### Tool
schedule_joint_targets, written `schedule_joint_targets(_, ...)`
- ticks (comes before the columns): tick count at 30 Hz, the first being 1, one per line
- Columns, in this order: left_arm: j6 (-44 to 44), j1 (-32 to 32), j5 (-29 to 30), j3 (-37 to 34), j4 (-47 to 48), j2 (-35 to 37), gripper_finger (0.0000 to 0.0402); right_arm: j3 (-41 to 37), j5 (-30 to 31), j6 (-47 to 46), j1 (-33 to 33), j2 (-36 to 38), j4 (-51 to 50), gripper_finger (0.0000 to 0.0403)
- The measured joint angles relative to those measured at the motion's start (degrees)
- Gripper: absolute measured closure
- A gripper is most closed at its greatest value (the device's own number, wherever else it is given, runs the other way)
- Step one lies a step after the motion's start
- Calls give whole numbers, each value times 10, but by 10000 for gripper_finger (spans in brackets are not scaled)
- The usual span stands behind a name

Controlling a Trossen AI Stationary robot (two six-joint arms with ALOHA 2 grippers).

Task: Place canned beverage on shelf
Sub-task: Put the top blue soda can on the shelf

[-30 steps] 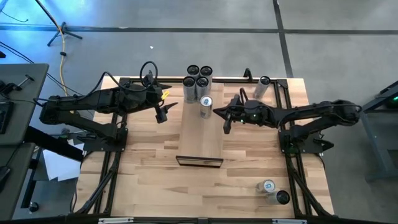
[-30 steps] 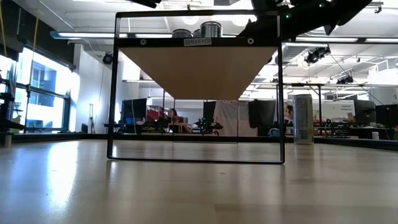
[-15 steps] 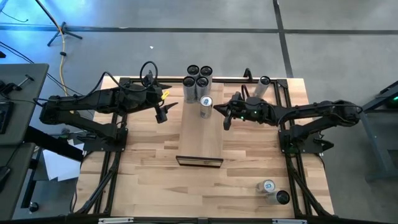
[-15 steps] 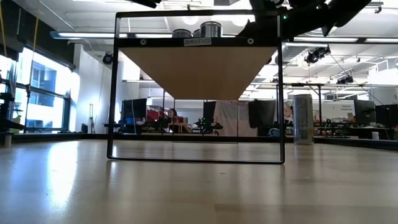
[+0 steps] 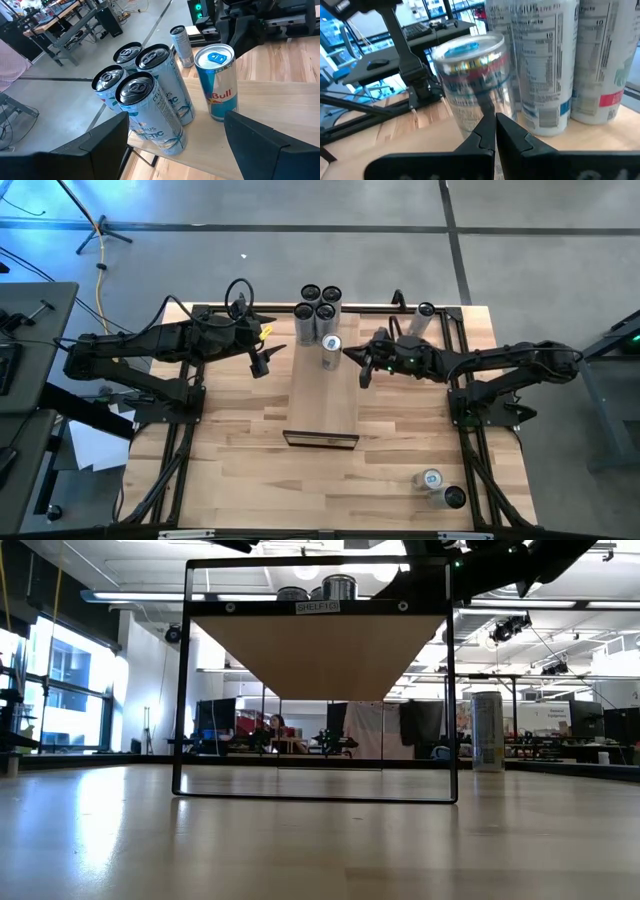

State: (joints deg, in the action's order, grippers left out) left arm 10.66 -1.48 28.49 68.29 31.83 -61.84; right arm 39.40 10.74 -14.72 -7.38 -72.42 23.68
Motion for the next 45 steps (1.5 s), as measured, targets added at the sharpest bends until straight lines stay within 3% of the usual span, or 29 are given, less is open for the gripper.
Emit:
schedule_joint_targets(9,0,0,0,0,0,0,106,32,-9,-2,0,-17,-30,403)
schedule_joint_targets(29,0,0,0,0,0,0,106,187,-20,32,-2,-179,-60,403)
schedule_joint_targets(45,0,0,0,0,0,0,106,199,-19,32,-17,-195,-59,403)
